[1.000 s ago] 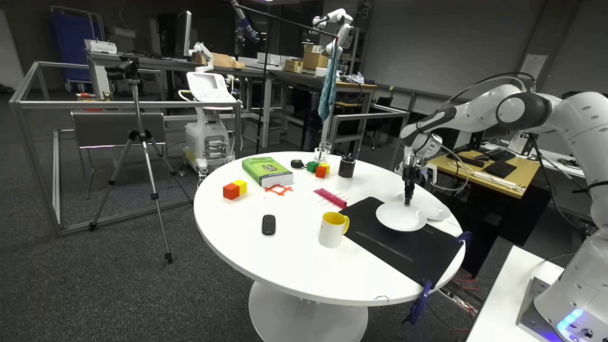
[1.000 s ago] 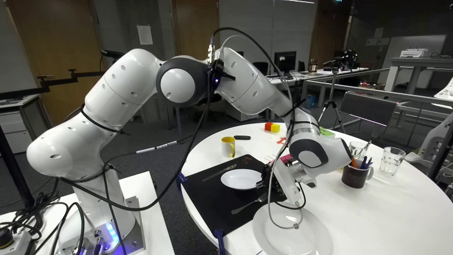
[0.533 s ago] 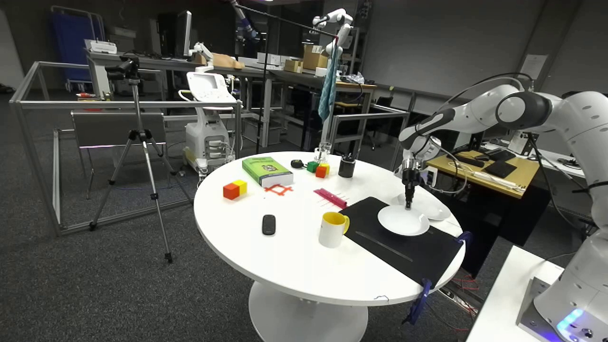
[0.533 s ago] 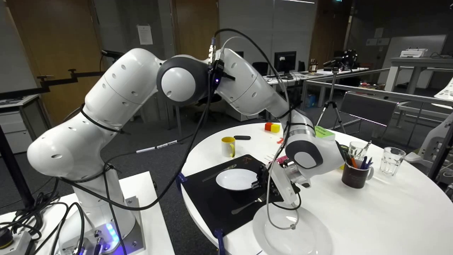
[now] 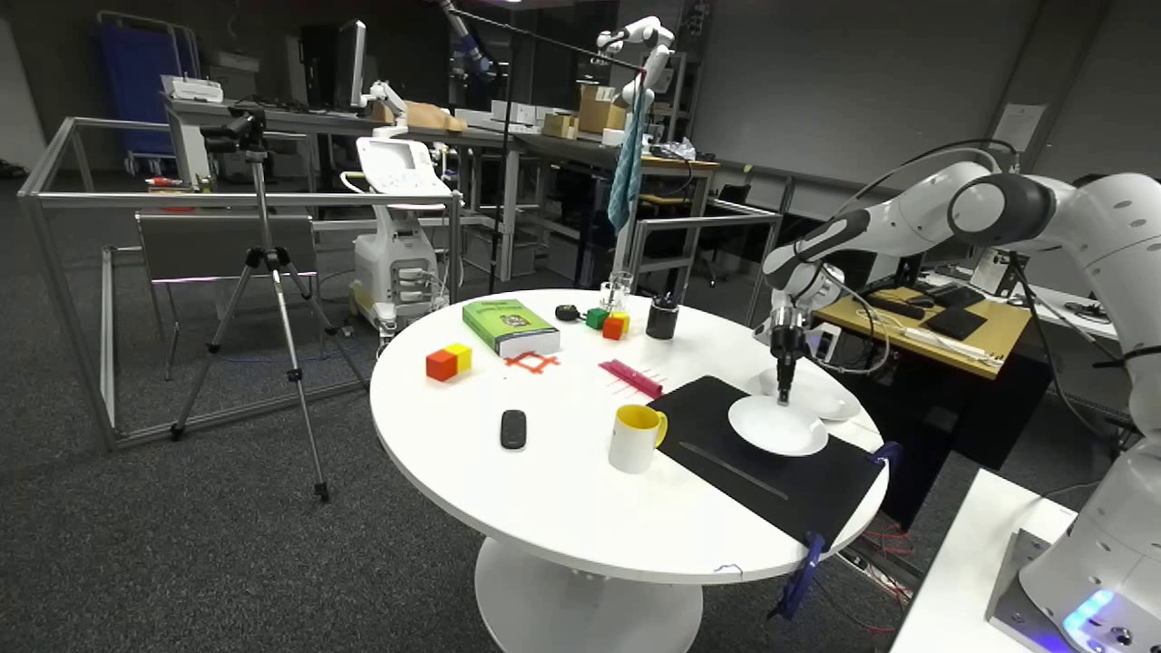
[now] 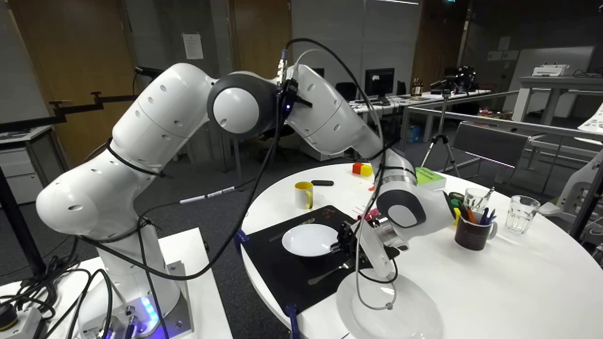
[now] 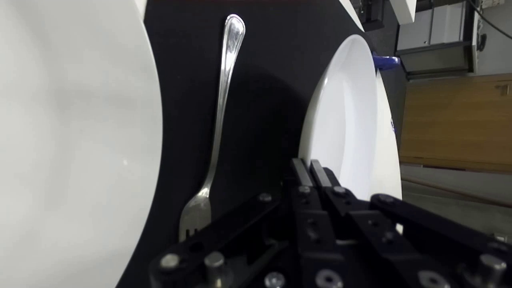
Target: Place the smaller white plate on the black mat between the fork and knife
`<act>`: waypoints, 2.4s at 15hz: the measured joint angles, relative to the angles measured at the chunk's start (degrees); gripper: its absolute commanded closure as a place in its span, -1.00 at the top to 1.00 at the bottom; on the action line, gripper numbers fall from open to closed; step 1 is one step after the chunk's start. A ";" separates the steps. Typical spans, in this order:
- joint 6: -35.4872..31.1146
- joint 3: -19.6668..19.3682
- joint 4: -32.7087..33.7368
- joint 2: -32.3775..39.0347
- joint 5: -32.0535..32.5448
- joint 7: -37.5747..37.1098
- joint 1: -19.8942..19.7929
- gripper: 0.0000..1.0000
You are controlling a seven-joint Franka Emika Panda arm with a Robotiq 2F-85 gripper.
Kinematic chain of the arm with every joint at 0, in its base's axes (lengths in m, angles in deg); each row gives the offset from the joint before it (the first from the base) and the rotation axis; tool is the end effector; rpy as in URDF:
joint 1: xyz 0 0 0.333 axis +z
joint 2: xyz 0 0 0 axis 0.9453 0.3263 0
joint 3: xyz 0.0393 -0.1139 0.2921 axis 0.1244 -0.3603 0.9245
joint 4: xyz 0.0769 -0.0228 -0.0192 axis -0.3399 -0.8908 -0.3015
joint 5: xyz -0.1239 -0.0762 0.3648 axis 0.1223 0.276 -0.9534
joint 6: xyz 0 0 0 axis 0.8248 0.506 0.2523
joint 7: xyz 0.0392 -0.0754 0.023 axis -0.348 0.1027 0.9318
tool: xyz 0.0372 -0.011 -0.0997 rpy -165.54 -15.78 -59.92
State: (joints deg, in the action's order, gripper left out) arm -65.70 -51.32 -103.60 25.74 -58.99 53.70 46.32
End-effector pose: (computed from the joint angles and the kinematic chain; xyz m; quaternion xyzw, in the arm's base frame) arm 0.5706 -0.2068 0.1281 -0.8890 -0.1762 0.1698 0.3870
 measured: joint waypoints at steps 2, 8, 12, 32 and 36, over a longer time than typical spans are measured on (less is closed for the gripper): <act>0.00 -0.07 -0.48 -0.34 0.00 1.17 0.00 -0.98; 0.00 -0.29 -1.54 -0.91 0.00 3.40 0.00 -0.98; 0.00 -0.39 -1.73 -0.91 0.00 3.91 0.00 -0.98; -2.39 -0.14 -1.71 0.11 0.00 4.39 0.86 -0.98; -2.58 -0.06 -1.51 1.06 0.00 4.39 0.98 -0.98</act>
State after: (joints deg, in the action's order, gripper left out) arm -68.28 -51.37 -105.11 26.80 -58.99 58.09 47.30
